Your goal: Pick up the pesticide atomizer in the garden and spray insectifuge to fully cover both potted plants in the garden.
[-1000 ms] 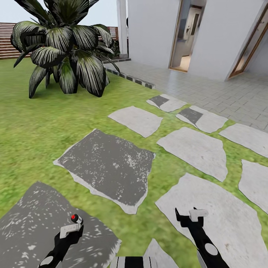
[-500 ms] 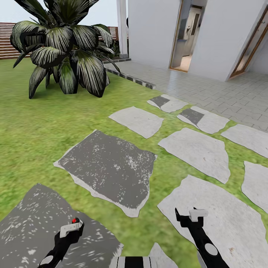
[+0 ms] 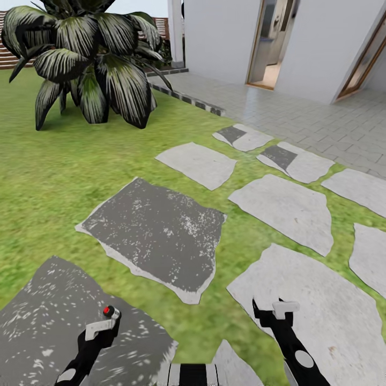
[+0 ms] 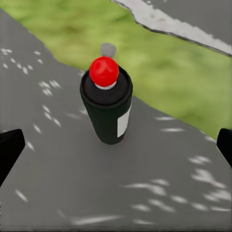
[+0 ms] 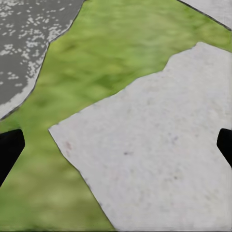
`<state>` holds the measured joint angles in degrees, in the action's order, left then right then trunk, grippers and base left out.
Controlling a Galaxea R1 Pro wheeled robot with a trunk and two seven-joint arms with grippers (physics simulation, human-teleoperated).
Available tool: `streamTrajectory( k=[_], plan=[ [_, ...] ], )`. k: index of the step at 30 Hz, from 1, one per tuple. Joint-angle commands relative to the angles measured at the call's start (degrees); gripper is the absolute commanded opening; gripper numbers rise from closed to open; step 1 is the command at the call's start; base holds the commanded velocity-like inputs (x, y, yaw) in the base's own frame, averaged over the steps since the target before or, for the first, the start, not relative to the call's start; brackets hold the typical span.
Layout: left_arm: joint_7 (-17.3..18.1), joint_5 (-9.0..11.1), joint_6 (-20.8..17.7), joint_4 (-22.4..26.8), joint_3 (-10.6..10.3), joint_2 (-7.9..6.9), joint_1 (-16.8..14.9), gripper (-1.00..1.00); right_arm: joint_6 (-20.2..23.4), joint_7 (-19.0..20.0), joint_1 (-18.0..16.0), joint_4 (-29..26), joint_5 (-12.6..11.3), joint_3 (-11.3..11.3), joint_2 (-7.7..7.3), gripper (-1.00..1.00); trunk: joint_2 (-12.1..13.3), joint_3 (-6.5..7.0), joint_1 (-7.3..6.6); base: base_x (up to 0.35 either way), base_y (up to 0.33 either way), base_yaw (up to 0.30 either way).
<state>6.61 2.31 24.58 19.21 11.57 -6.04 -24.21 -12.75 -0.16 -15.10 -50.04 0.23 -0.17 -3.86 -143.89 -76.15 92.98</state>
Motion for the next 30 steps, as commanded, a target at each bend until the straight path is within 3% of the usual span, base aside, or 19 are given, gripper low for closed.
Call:
streamTrajectory(
  k=[1, 4, 9, 30],
  plan=[
    [0.6, 0.2, 0.2, -0.1, 0.4, 0.03, 0.0, 1.00, -0.2, 0.0, 0.0, 0.0, 0.0, 0.0, 0.00, 1.00, 0.0, -0.36, 0.01, 0.000, 0.000, 0.000],
    [0.6, 0.2, 0.3, -0.1, 0.4, -0.01, 0.0, 1.00, -0.2, 0.0, 0.0, 0.0, 0.0, 0.0, 0.00, 1.00, -0.1, -1.29, 0.09, 0.000, 0.000, 0.000],
    [0.6, 0.2, 0.3, -0.1, 0.4, -0.01, 0.0, 1.00, -0.2, 0.0, 0.0, 0.0, 0.0, 0.0, 0.00, 1.00, -0.1, -1.70, 0.09, 0.000, 0.000, 0.000],
    [0.5, 0.2, 0.2, -0.1, 0.4, 0.02, 0.0, 1.00, -0.2, 0.0, 0.0, 0.0, 0.0, 0.0, 0.00, 1.00, -0.1, -1.84, 0.09, 0.055, 0.024, 0.000]
  ],
)
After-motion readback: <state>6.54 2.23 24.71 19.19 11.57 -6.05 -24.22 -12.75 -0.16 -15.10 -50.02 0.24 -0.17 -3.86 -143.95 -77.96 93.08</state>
